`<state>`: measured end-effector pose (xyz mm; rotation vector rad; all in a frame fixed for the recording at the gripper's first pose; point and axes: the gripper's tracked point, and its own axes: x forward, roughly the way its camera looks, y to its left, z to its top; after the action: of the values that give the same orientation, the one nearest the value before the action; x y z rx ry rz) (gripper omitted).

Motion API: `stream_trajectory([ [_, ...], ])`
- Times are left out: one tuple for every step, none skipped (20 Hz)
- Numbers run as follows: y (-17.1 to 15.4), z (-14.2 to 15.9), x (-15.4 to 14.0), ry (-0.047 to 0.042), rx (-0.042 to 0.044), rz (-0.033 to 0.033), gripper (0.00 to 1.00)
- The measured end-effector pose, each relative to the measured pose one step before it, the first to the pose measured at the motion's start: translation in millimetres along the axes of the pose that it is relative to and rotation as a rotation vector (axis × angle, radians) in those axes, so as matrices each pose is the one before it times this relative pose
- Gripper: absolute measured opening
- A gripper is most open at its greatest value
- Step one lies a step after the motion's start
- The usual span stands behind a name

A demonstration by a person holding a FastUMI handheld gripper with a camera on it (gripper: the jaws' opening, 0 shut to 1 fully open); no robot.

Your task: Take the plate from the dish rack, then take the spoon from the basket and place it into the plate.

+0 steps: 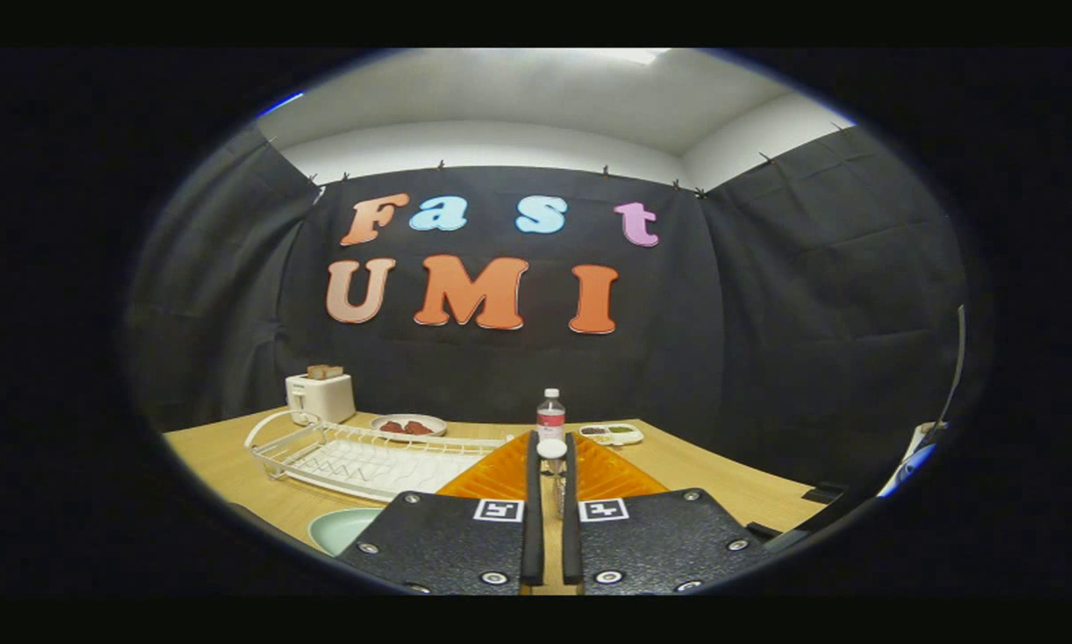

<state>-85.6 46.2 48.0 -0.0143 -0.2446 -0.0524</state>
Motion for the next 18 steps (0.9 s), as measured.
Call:
stream_trajectory([
  [7.43,0.04,-5.86,0.00123,0.0057,0.01403,0.08],
  [6.82,-1.55,-5.15,0.00535,0.00613,0.01403,0.08],
  [6.1,-1.94,-5.33,0.00514,0.00915,0.01053,0.08],
  [6.32,-2.43,-3.75,0.00415,0.01011,0.0123,0.08],
  [7.57,-3.25,-3.95,0.00847,0.00905,0.01438,0.08],
  [8.93,-3.21,-4.19,0.00728,0.0052,0.01733,0.08],
  [7.1,-2.91,-3.07,0.00298,0.00296,0.01431,0.08],
  [7.14,-3.04,-2.37,0.00405,-0.00169,0.0146,0.08],
  [7.3,-3.5,-1.65,0.00568,-0.00239,0.01505,0.08],
  [7.5,-5.66,-1.14,0.01093,-0.00082,0.01586,0.08],
  [7.59,-4.93,-0.39,0.01019,-0.00001,0.01778,0.08],
  [7.17,-4.33,0.35,0.01017,-0.00152,0.0156,0.08],
  [6.24,-4.39,-0.08,0.01059,-0.00456,0.01537,0.08],
  [6.25,-3.86,0.51,0.00652,-0.00617,0.0131,0.08],
  [5.03,-3.23,0.19,0.00549,-0.00647,0.0102,0.08],
  [4.72,-4.22,0.75,0.00699,-0.00605,0.01005,0.08],
  [4.13,-3.49,1.51,0.00722,-0.0017,0.00813,0.08],
  [4.79,-3.97,1.96,0.00661,-0.00026,0.00896,0.08],
])
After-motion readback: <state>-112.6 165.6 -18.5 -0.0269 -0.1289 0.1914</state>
